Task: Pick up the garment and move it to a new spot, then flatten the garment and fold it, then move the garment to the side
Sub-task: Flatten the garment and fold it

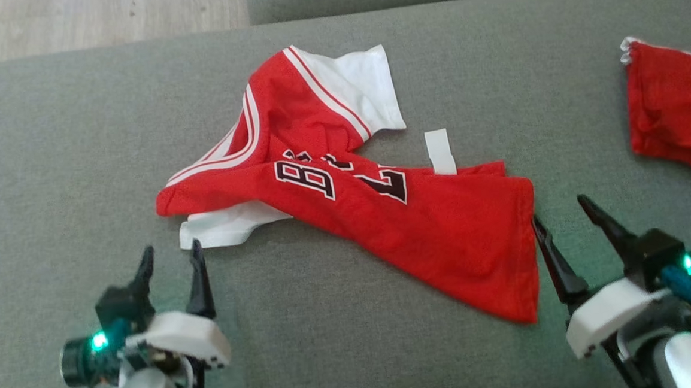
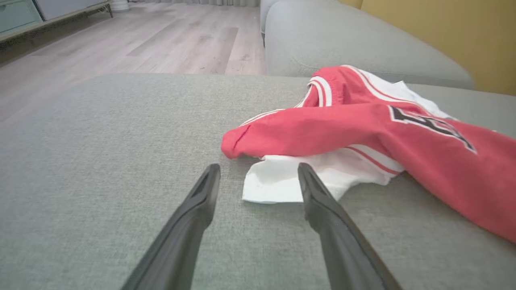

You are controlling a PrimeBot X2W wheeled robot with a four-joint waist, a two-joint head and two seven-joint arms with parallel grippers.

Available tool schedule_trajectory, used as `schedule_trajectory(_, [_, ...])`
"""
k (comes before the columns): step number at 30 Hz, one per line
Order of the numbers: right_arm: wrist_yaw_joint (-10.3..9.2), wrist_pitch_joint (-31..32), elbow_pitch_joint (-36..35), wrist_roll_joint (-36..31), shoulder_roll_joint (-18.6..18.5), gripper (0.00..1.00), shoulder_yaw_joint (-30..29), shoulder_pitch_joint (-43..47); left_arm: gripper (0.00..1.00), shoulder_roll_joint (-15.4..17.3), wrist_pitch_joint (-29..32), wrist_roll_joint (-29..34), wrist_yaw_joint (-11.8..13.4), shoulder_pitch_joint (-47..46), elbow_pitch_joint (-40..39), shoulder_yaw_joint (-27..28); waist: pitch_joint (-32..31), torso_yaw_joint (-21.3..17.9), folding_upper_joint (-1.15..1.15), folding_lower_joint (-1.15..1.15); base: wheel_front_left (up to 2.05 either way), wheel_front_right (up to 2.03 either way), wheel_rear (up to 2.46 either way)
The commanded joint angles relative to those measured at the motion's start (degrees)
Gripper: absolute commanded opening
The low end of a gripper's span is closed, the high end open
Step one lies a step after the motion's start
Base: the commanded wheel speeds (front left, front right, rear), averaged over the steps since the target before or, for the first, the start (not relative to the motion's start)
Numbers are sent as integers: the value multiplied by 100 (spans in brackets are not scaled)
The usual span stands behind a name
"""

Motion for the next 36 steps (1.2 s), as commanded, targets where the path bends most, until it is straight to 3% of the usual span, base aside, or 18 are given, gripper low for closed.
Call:
schedule_trajectory(1, [41, 40, -210, -12, -181, 100, 163, -298, 100, 95, 69, -54, -31, -454, 87, 246, 117, -43, 0, 0, 0, 0, 0])
schedule_trajectory(9, [41, 36, -48, 49, -321, 100, 345, -769, 100, -76, 487, -223, -365, -1043, 1248, 116, 317, -182, 0, 0, 0, 0, 0])
schedule_trajectory(10, [41, 33, -38, 45, -316, 100, 353, -796, 80, -81, 523, -213, -397, -1089, 1344, 81, 330, -198, 0, 0, 0, 0, 0])
schedule_trajectory(11, [41, 25, -34, 43, -302, 100, 347, -818, 47, -93, 531, -207, -412, -1130, 1418, 67, 345, -210, 0, 0, 0, 0, 0])
schedule_trajectory(12, [41, 18, -31, 40, -287, 100, 340, -836, 43, -114, 526, -213, -425, -1170, 1480, 65, 363, -217, 0, 0, 0, 0, 0])
schedule_trajectory(14, [41, 2, -15, 36, -255, 100, 318, -864, 50, -156, 510, -235, -464, -1234, 1589, 64, 387, -224, 0, 0, 0, 0, 0])
schedule_trajectory(15, [41, -10, -5, 37, -238, 100, 306, -872, 69, -176, 499, -245, -485, -1260, 1638, 61, 393, -225, 0, 0, 0, 0, 0])
schedule_trajectory(16, [41, -22, 7, 35, -223, 100, 298, -877, 73, -197, 505, -263, -511, -1281, 1690, 56, 399, -226, 0, 0, 0, 0, 0])
schedule_trajectory(17, [41, -32, 18, 33, -206, 100, 288, -877, 69, -217, 512, -273, -533, -1301, 1738, 45, 404, -225, 0, 0, 0, 0, 0])
schedule_trajectory(18, [41, -42, 29, 30, -189, 100, 280, -878, 50, -236, 518, -282, -552, -1322, 1782, 36, 409, -223, 0, 0, 0, 0, 0])
schedule_trajectory(20, [41, -66, 58, 26, -163, 100, 267, -888, 35, -271, 517, -299, -590, -1361, 1860, 21, 415, -217, 0, 0, 0, 0, 0])
schedule_trajectory(21, [41, -66, 58, 26, -163, 100, 267, -888, 35, -271, 517, -299, -590, -1361, 1860, 21, 415, -217, 0, 0, 0, 0, 0])
schedule_trajectory(23, [41, -85, 75, 19, -136, 100, 254, -899, 7, -309, 484, -321, -625, -1396, 1917, 21, 412, -204, 0, 0, 0, 0, 0])
schedule_trajectory(24, [41, -99, 84, 17, -125, 100, 241, -904, 0, -329, 442, -327, -641, -1411, 1930, 26, 409, -191, 0, 0, 0, 0, 0])
schedule_trajectory(36, [41, -173, 218, -54, 17, 100, 41, -715, 0, -289, -47, -296, -625, -1035, 1494, 17, 159, 142, 0, 0, 0, 0, 0])
